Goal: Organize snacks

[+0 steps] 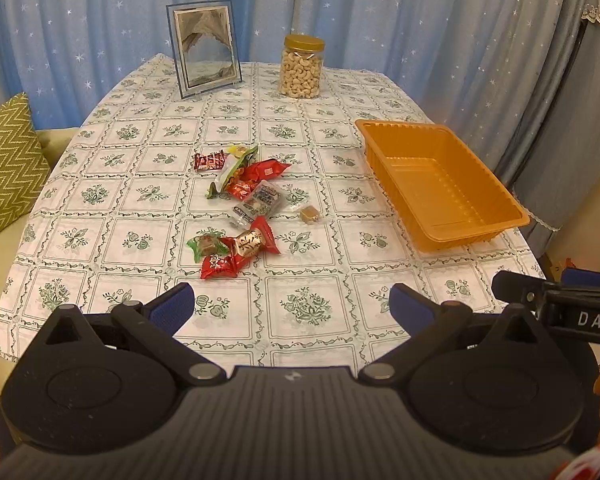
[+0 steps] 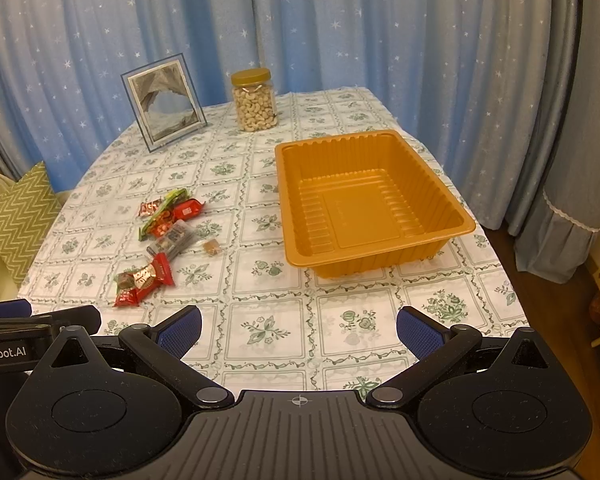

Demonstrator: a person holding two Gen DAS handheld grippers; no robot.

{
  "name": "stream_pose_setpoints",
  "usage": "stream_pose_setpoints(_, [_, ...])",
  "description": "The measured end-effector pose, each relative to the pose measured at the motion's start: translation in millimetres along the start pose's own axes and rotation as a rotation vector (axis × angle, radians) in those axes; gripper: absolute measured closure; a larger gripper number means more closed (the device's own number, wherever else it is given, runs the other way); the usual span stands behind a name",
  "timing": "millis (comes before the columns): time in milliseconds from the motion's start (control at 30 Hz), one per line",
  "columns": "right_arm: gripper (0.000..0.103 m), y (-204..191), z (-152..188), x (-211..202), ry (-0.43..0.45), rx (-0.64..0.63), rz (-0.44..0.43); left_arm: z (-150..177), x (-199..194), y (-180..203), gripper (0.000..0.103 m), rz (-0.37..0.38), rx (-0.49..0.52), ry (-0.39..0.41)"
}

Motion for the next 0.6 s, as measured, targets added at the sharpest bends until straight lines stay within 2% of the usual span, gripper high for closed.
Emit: stream_pose_setpoints(600, [0.0,0.1,0.2,0.2,0.002,0.002,0.001,-1.2,-1.0,1.2,0.0,0.005,-0.005,0.003])
Point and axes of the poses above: each gripper's, at about its wrist camera, not at the fingertips, and x roughly the way its jaws point, y to its right, z to its underside, the point moved 10 cm from there along x, roughly the way its jaws point, and after that the axes turned 6 degrees about -z, right-handed, at the moved point
